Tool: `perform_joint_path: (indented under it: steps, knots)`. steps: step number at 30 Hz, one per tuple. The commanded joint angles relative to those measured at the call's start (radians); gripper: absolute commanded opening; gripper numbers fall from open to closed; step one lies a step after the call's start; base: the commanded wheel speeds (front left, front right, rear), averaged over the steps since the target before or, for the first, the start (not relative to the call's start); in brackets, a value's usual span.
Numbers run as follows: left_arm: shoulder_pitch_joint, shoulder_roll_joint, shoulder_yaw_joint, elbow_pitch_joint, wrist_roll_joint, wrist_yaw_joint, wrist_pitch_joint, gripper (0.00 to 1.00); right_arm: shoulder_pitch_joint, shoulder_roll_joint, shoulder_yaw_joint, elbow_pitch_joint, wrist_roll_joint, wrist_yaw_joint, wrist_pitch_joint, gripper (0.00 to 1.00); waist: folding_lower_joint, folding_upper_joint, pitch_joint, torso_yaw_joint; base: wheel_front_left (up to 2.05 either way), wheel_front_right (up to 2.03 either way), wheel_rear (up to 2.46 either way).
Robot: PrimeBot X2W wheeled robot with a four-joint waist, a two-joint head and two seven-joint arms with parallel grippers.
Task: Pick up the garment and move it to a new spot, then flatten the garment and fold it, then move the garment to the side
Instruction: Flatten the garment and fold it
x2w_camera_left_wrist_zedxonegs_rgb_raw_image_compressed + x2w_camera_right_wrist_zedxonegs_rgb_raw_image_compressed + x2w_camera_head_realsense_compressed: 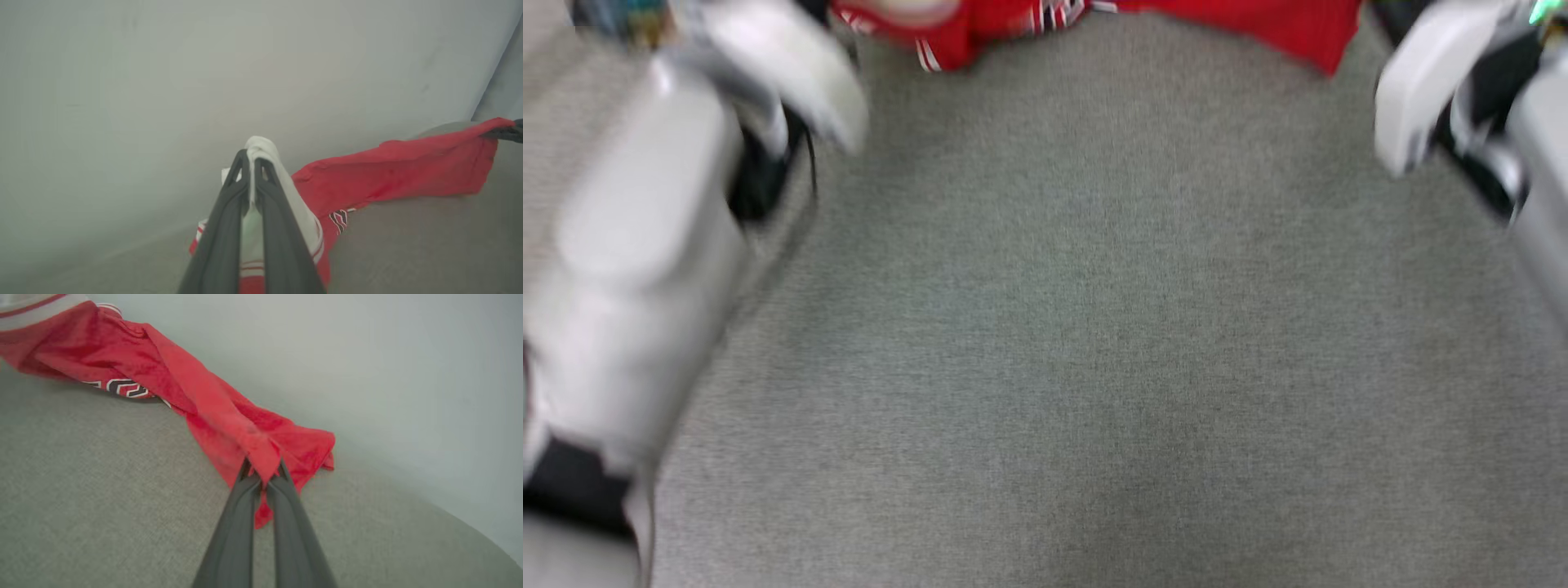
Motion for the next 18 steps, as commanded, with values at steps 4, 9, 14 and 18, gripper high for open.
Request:
perform_joint_path:
  steps: [4,9,14,18]
  knots:
    - [0.247,0.040,0.008,-0.151,0.036,0.035,-0.006,0.00,0.152,-0.069,0.057,-0.061,0.058,-0.001,-0.024,0.00,0.0000,0.0000,-0.105,0.020,0.00,0.00,0.00]
    - [0.431,0.078,-0.012,-0.261,0.033,0.072,-0.006,0.00,0.279,-0.135,0.102,-0.131,0.100,-0.001,-0.034,0.00,0.0000,0.0000,-0.173,0.029,0.00,0.00,0.00]
    - [0.650,0.129,-0.034,-0.390,-0.005,0.131,0.034,0.00,0.424,-0.204,0.118,-0.211,0.145,-0.001,-0.021,0.00,0.0000,0.0000,-0.250,0.022,0.00,0.00,0.00]
    - [0.816,0.168,-0.040,-0.482,-0.052,0.186,0.061,0.00,0.550,-0.244,0.122,-0.265,0.165,-0.001,-0.002,0.00,0.0000,0.0000,-0.321,0.015,0.00,0.00,0.00]
